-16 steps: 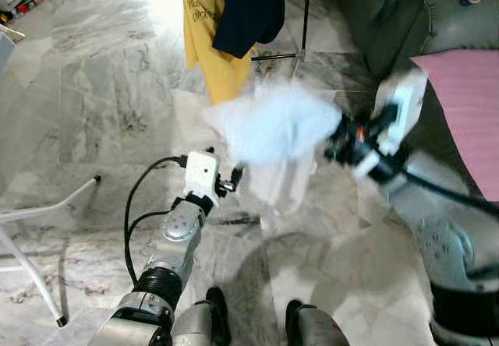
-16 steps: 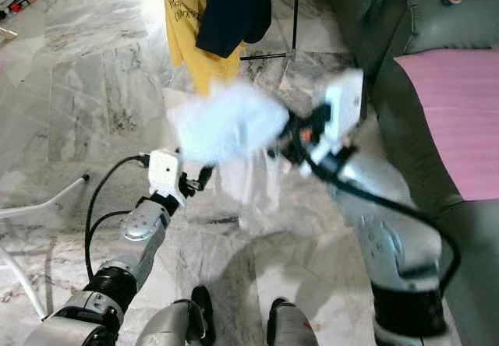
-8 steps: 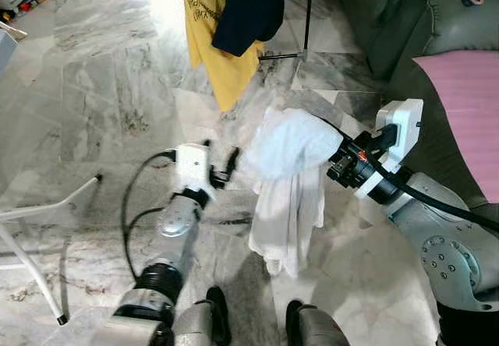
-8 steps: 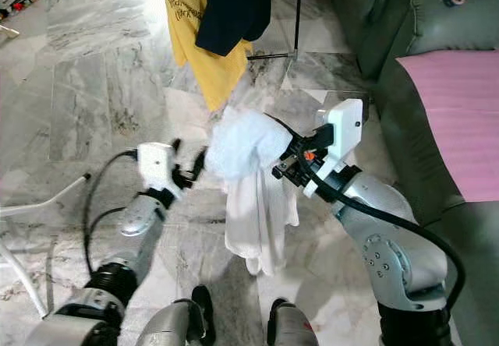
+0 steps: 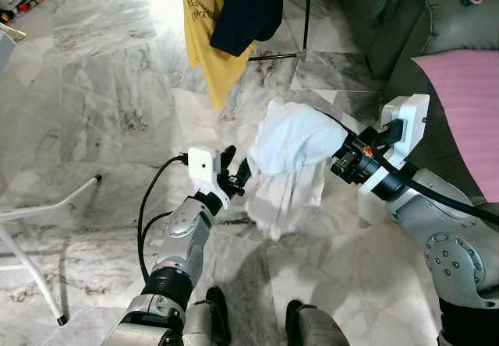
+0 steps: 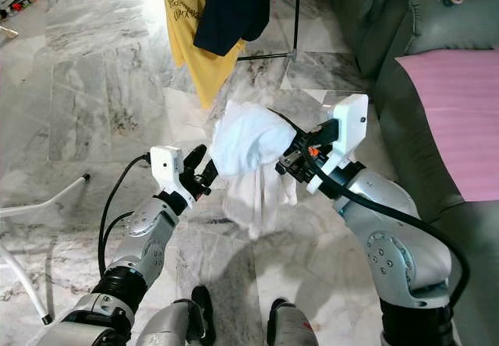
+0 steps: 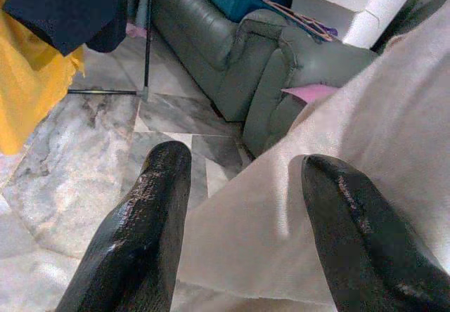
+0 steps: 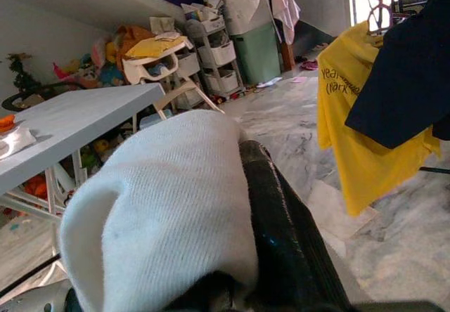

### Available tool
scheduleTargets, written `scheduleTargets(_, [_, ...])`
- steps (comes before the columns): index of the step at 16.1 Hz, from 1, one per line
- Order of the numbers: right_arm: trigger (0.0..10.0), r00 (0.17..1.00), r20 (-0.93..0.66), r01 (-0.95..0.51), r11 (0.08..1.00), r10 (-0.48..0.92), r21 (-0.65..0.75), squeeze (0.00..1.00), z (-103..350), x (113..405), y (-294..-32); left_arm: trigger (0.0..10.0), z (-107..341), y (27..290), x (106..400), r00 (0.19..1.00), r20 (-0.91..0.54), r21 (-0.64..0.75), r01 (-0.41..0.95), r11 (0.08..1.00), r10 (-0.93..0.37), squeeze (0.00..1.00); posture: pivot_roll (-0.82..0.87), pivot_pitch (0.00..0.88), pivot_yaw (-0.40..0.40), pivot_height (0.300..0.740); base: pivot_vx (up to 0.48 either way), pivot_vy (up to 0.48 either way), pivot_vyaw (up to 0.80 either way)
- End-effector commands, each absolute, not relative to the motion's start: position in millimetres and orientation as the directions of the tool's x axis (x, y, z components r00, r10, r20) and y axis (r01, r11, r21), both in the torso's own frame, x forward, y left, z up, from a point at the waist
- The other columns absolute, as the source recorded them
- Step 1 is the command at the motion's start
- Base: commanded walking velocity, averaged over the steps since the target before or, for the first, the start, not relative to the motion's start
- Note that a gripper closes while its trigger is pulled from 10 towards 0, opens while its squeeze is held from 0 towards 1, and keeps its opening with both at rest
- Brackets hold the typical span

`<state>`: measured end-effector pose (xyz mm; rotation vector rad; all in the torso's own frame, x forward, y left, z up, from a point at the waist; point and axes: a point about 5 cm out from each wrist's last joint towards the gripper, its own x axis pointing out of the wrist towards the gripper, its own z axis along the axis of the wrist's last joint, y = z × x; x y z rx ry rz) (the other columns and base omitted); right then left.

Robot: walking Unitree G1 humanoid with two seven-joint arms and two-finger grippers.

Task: Hang hanger

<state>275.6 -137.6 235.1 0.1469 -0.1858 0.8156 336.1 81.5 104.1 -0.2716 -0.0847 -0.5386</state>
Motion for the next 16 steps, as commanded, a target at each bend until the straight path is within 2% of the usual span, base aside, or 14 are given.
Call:
scheduleTargets(1, [0.0, 0.645, 0.249, -0.753, 0.656, 0.723, 0.048, 0.00, 241, 272, -136, 10.0, 98, 84, 333, 0.857, 0.134, -0.247, 0.515, 0.821, -0.497, 0.00, -0.25, 0.236, 0.048, 0.740, 0.000, 0.000, 0.00])
scheduleTargets(11, [0.0, 0.645, 0.249, -0.753, 0.656, 0.723, 0.048, 0.00, 241, 272, -136, 10.0, 98, 84, 333, 0.857, 0.134, -0.247, 0.515, 0.821, -0.497, 0.00, -0.25, 0.236, 0.048, 0.740, 0.000, 0.000, 0.00])
scheduleTargets(13, [0.0, 0.739, 0.218, -0.653, 0.757, 0.637, 0.001, 0.00, 232, 285, -146, 10.0, 72, 136, 330, 0.882, -0.024, -0.235, 0.452, 0.860, -0.470, 0.00, -0.24, 0.244, 0.047, 0.740, 0.000, 0.000, 0.00])
scheduleTargets(16, [0.0, 0.794, 0.186, -0.587, 0.810, 0.579, -0.017, 0.00, 221, 290, -150, 10.0, 74, 136, 332, 0.900, -0.017, -0.219, 0.423, 0.879, -0.437, 0.00, -0.23, 0.238, 0.052, 0.740, 0.000, 0.000, 0.00])
